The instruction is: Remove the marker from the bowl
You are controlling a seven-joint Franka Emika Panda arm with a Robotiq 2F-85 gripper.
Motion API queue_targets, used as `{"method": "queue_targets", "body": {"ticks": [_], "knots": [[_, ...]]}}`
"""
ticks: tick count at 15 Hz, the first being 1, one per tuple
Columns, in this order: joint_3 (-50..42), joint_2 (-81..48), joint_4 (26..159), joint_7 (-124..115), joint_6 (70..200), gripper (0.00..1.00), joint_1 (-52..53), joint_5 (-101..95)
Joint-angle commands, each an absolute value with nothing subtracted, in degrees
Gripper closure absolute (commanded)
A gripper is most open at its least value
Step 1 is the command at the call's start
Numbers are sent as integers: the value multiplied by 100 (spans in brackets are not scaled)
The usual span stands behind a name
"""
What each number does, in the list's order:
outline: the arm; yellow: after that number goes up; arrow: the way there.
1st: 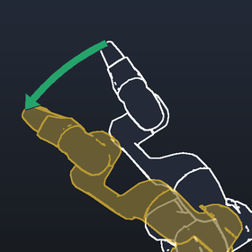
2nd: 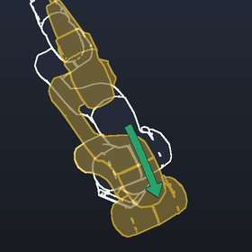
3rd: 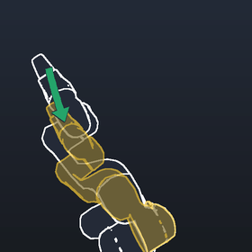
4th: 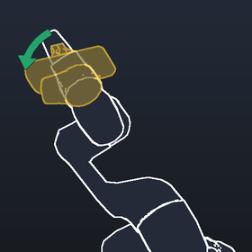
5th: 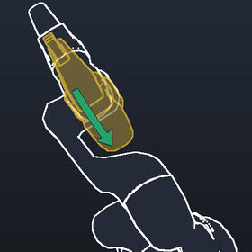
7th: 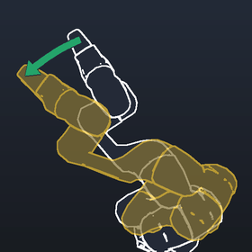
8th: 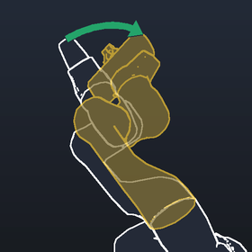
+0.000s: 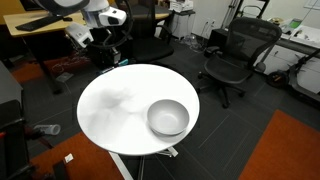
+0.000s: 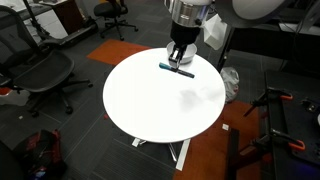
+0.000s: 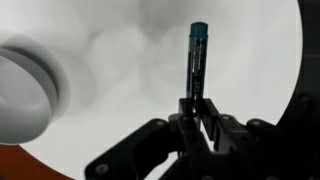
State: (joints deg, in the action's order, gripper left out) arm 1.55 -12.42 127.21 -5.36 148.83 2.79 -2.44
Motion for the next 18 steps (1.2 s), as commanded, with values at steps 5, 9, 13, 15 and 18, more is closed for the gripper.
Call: {"method": "queue_targets", "body": {"ticks": [5,9,13,15,18], "knots": [[619,-1834,12502,1483,15065,96,115,171],[794,-2214,12335,2016,15131,96,68,114],[939,-2541,12211,2326,15148,96,24,80],[1015,-2665,12172,2403,15126,96,-5,88],[1096,-2850,12118,2464,15128,96,-20,75]]}}
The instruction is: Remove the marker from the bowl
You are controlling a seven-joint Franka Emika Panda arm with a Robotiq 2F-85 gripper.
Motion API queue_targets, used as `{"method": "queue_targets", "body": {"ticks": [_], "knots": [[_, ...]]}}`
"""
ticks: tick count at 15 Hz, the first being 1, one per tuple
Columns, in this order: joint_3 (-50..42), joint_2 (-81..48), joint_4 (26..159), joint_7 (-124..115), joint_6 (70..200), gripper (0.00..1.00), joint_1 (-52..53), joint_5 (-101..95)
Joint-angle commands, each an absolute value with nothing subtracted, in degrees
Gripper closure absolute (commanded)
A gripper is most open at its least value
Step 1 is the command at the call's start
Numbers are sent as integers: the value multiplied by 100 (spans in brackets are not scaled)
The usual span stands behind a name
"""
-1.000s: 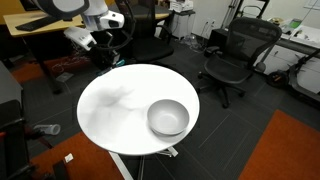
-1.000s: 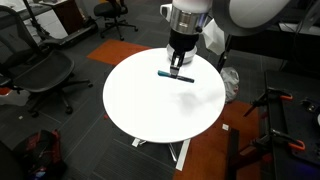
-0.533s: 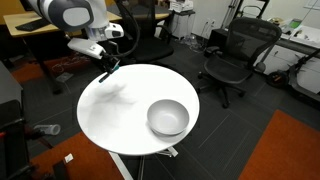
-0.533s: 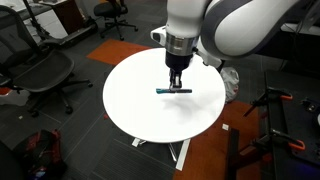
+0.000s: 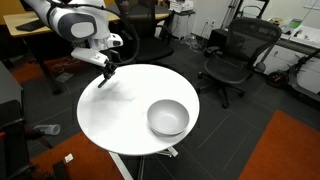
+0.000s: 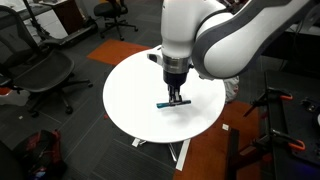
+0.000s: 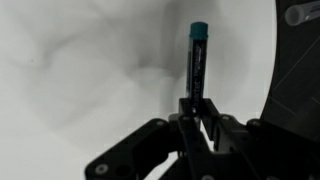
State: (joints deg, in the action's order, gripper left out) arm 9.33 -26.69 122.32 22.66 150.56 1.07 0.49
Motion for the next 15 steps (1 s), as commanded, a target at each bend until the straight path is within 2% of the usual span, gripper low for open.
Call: {"method": "queue_targets", "body": {"ticks": [1,12,13,14,15], "knots": [[1123,-2907,12105,2486,15137,96,-26,75],[1159,-3350,11908,2489,15184,95,-79,-23],[1134,-3362,11896,2451,15216,58,-62,-49],[1144,-3361,11889,2453,15207,57,-75,-45],[1153,-3333,11894,2444,15217,50,-86,-34]]}}
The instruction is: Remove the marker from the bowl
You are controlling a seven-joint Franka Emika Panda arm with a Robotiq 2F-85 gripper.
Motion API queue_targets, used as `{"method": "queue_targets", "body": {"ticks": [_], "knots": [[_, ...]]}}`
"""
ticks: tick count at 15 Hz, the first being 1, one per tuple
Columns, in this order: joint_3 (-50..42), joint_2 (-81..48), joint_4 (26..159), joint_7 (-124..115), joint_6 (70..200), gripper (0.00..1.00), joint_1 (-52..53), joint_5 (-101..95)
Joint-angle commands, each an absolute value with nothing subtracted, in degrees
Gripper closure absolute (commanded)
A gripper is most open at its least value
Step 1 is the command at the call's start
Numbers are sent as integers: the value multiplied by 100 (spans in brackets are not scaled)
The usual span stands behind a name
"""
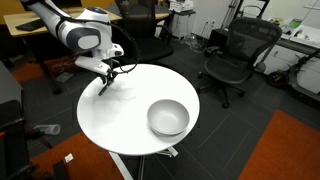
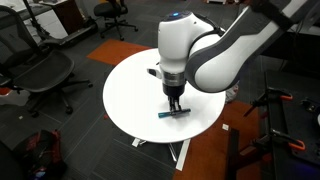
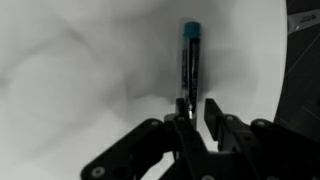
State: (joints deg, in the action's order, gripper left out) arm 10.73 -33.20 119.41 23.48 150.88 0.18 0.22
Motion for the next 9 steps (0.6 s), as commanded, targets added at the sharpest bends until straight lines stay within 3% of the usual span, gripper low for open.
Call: {"method": "queue_targets", "body": {"ticks": [1,7,9], "knots": [[1171,-3294,11902,2446,15223,44,-104,-12],[1276,-2708,12047,2386,15083,1,-146,69],[1264,-2506,12097,2374,15069,0,-120,64]]}}
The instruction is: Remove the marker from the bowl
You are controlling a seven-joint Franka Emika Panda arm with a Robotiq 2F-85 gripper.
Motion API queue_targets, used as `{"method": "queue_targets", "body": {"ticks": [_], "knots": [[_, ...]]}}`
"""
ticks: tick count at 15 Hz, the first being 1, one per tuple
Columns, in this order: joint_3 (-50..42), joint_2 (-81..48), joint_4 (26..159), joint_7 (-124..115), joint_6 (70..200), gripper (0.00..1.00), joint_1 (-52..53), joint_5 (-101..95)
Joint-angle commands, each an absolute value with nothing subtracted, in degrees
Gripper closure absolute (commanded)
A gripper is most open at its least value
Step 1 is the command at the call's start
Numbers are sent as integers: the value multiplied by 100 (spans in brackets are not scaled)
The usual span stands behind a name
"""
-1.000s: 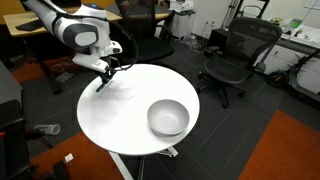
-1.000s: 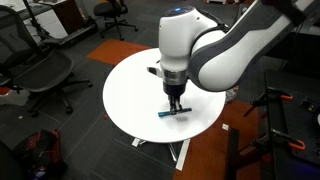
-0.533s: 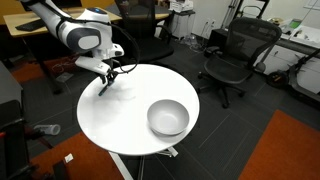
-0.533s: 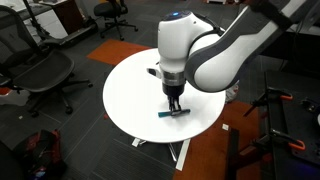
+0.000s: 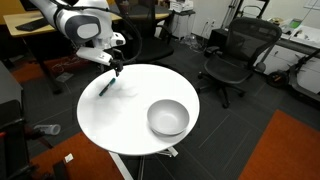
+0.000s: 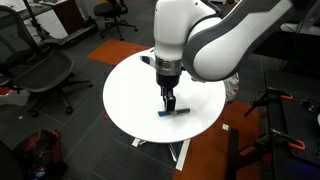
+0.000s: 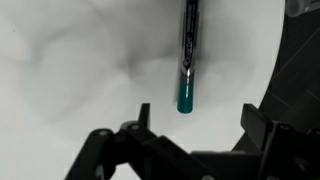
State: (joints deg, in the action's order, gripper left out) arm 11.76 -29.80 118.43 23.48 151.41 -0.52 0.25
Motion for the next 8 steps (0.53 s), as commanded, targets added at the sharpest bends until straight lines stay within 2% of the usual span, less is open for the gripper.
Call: {"method": "queue_targets", "body": {"ticks": [1,6,8], "knots": [[1248,-2404,12133,2365,15072,0,-105,51],[1190,-2086,12206,2317,15066,0,-70,73],[1170,-2328,12000,2338,15123,0,-28,36]]}}
